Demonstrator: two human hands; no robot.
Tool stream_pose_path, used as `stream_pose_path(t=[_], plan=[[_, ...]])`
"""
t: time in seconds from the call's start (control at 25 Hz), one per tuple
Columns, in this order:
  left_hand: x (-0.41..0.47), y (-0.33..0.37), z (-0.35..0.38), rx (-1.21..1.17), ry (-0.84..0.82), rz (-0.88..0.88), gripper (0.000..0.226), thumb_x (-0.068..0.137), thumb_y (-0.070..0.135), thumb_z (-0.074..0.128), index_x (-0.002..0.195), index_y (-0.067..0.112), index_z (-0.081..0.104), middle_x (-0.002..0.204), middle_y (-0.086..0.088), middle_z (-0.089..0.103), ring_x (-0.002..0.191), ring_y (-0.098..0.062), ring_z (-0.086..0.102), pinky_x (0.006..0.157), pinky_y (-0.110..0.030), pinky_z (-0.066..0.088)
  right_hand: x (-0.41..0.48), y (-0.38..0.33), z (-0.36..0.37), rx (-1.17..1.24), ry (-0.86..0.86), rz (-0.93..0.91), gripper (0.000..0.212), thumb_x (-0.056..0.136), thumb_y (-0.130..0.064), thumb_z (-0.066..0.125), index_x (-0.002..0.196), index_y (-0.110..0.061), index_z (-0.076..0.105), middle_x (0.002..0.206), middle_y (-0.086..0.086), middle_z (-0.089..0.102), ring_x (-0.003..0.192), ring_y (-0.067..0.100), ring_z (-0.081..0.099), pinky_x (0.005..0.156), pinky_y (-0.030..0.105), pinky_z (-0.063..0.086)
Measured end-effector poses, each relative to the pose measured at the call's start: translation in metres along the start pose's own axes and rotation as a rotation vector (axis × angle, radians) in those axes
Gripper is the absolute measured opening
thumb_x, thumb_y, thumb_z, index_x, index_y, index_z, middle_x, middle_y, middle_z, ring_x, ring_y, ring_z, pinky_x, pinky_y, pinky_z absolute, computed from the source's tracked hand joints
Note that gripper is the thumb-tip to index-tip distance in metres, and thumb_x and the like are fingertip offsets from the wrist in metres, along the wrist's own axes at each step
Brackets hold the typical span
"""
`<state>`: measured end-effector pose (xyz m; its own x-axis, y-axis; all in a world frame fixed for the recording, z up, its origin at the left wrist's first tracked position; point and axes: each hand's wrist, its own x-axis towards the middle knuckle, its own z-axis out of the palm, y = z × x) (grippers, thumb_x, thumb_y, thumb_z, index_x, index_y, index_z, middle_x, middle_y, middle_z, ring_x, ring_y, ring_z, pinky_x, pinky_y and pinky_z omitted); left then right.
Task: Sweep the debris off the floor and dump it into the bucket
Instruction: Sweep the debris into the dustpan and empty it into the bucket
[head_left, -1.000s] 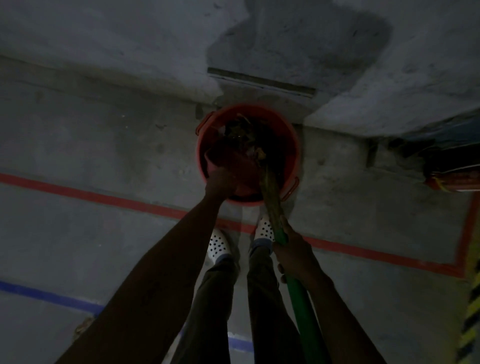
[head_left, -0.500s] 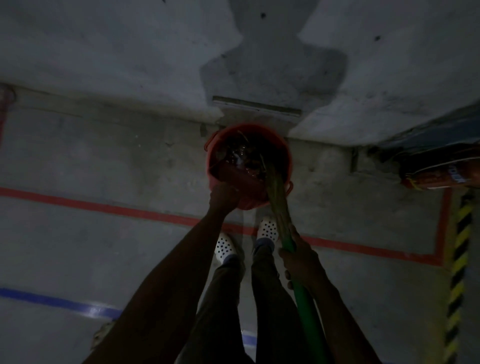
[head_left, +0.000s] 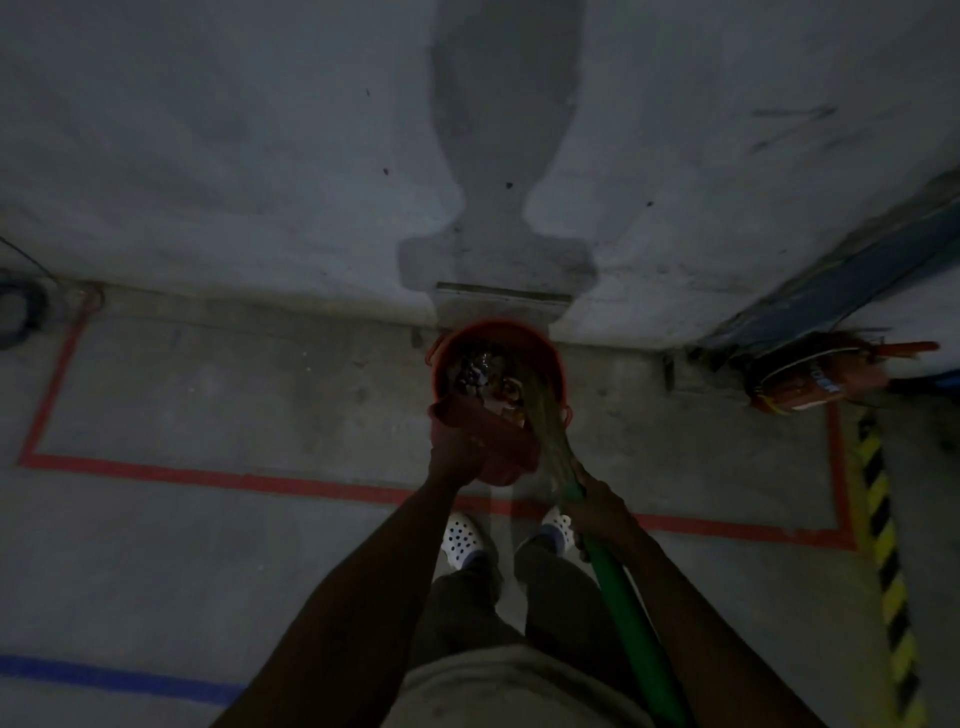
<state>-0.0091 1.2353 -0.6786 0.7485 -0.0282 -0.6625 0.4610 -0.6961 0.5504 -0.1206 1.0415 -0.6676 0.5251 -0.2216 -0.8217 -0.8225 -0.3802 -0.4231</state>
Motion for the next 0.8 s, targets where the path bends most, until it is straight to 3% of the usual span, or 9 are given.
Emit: stream_pose_path(t=[0.08, 0.16, 0.24, 0.36, 0.52, 0.64, 0.72, 0.8], plan=[[-0.021, -0.005, -0.007, -0.111, 0.003, -0.048, 0.067, 0.088, 0.012, 0.069, 0.146, 0.007, 0.036, 0.124, -0.012, 0.060, 0.097, -0.025, 0.067, 0.076, -0.031, 0.057, -0.012, 0.001, -0.003, -0.019, -0.001, -0.025, 0.079, 0.087, -0.022, 0.067, 0.158, -0.029, 0.032, 0.115, 0.020, 0.067, 0.089, 0.033, 0.069, 0.062, 0.032, 0.055], [-0.043, -0.009, -0.014, -0.129, 0.035, -0.068, 0.073, 0.086, 0.011, 0.071, 0.148, 0.006, 0.033, 0.131, -0.015, 0.058, 0.109, -0.029, 0.064, 0.080, -0.030, 0.052, -0.021, 0.004, -0.006, -0.048, -0.028, -0.047, 0.078, 0.088, -0.016, 0.065, 0.158, -0.026, 0.032, 0.111, 0.020, 0.067, 0.084, 0.034, 0.069, 0.058, 0.031, 0.055], [-0.064, -0.014, -0.017, -0.050, 0.034, -0.047, 0.053, 0.090, 0.020, 0.068, 0.138, 0.005, 0.050, 0.126, -0.016, 0.063, 0.104, -0.032, 0.066, 0.078, -0.032, 0.053, -0.030, 0.007, -0.009, -0.067, -0.049, -0.037, 0.070, 0.088, -0.014, 0.064, 0.154, -0.020, 0.039, 0.103, 0.020, 0.067, 0.074, 0.031, 0.067, 0.052, 0.031, 0.054], [-0.092, -0.026, -0.013, -0.100, 0.063, -0.068, 0.040, 0.094, 0.029, 0.063, 0.124, 0.003, 0.062, 0.109, -0.019, 0.069, 0.077, -0.028, 0.069, 0.065, -0.034, 0.055, -0.037, 0.010, -0.022, -0.126, -0.072, -0.104, 0.068, 0.091, -0.013, 0.063, 0.154, -0.022, 0.038, 0.097, 0.017, 0.064, 0.066, 0.026, 0.062, 0.050, 0.030, 0.052], [-0.127, -0.034, 0.006, -0.234, 0.183, -0.112, 0.037, 0.094, 0.026, 0.063, 0.119, -0.002, 0.062, 0.106, -0.024, 0.070, 0.084, -0.038, 0.070, 0.072, -0.044, 0.058, -0.035, 0.017, -0.054, -0.190, -0.064, -0.193, 0.075, 0.094, -0.011, 0.057, 0.158, -0.033, 0.026, 0.090, 0.018, 0.059, 0.055, 0.027, 0.057, 0.048, 0.031, 0.048], [-0.158, -0.031, 0.033, -0.273, 0.282, -0.098, 0.032, 0.096, 0.025, 0.060, 0.119, 0.003, 0.062, 0.102, -0.019, 0.071, 0.075, -0.033, 0.069, 0.067, -0.040, 0.059, -0.047, 0.036, -0.068, -0.237, -0.082, -0.225, 0.067, 0.094, -0.012, 0.059, 0.154, -0.027, 0.034, 0.077, 0.018, 0.060, 0.048, 0.025, 0.055, 0.045, 0.030, 0.047], [-0.179, -0.031, 0.050, -0.307, 0.341, -0.099, 0.031, 0.098, 0.025, 0.057, 0.117, 0.001, 0.062, 0.098, -0.017, 0.070, 0.070, -0.028, 0.067, 0.063, -0.036, 0.057, -0.051, 0.048, -0.074, -0.264, -0.103, -0.248, 0.066, 0.092, -0.014, 0.062, 0.152, -0.027, 0.036, 0.080, 0.019, 0.062, 0.050, 0.026, 0.057, 0.042, 0.027, 0.047], [-0.200, -0.037, 0.067, -0.343, 0.407, -0.121, 0.035, 0.099, 0.026, 0.056, 0.115, -0.004, 0.063, 0.102, -0.022, 0.069, 0.085, -0.035, 0.069, 0.074, -0.040, 0.059, -0.053, 0.058, -0.080, -0.292, -0.131, -0.257, 0.059, 0.091, -0.017, 0.063, 0.147, -0.018, 0.044, 0.079, 0.018, 0.064, 0.052, 0.025, 0.059, 0.043, 0.028, 0.050]])
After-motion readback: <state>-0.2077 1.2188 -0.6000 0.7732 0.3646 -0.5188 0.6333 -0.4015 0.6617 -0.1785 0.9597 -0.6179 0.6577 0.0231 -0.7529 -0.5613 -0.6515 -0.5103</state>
